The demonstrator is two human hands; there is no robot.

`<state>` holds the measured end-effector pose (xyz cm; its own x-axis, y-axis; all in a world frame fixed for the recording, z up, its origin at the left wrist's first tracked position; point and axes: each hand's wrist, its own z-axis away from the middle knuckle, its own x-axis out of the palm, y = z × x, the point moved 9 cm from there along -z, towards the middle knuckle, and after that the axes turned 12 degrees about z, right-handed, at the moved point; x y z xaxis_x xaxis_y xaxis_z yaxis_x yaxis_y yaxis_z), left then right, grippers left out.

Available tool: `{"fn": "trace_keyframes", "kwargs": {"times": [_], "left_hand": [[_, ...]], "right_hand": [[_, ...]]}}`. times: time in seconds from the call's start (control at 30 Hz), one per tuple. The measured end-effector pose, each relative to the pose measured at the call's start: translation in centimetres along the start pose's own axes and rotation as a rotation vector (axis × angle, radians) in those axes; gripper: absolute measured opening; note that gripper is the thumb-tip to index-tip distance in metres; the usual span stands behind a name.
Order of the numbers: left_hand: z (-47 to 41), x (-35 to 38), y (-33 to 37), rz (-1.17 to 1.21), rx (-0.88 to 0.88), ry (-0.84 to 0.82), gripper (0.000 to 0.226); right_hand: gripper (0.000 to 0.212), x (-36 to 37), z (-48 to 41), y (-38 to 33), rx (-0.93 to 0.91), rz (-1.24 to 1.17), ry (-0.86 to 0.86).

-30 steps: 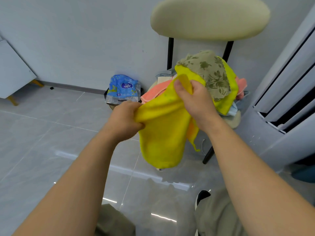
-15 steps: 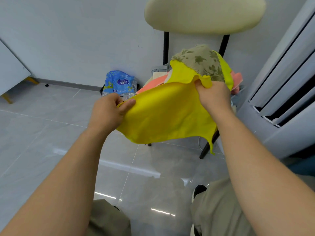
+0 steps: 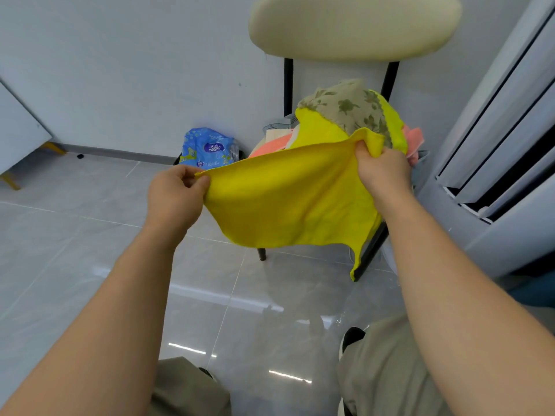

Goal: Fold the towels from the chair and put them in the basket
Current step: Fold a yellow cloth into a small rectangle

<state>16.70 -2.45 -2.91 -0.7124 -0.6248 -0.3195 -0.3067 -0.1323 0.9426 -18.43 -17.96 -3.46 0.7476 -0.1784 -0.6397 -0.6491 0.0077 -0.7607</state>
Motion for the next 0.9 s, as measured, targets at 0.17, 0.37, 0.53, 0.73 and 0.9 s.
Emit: {"fn": "trace_keyframes", "kwargs": {"times": [0.17, 0.37, 0.53, 0.73, 0.9], "left_hand": [[0.5, 0.8, -0.4, 0.220, -0.128, -0.005, 0.005], [1.3, 2.6, -0.6, 0.318, -0.174, -0.072, 0.005], [2.0, 4.1, -1.0, 0.390, -0.239, -0.131, 0.003], [2.9, 5.3, -0.8, 0.378, -0.258, -0.172, 0.004], [2.9, 5.7, -0.3, 0.232, -0.126, -0.173, 0.004]], "right_hand": [[0.055, 0.9, 0.6, 0.2, 0.052, -0.192, -0.041], [0.038, 4.0, 3.7, -2.0, -0.004, -0.173, -0.180], [0.044, 6.7, 6.1, -3.8, -0.090, -0.065, -0.233], [0.033, 9.4, 8.9, -5.1, -0.225, -0.115, -0.294], [0.021, 10.9, 9.9, -5.7, -0.171, -0.216, -0.361]]}}
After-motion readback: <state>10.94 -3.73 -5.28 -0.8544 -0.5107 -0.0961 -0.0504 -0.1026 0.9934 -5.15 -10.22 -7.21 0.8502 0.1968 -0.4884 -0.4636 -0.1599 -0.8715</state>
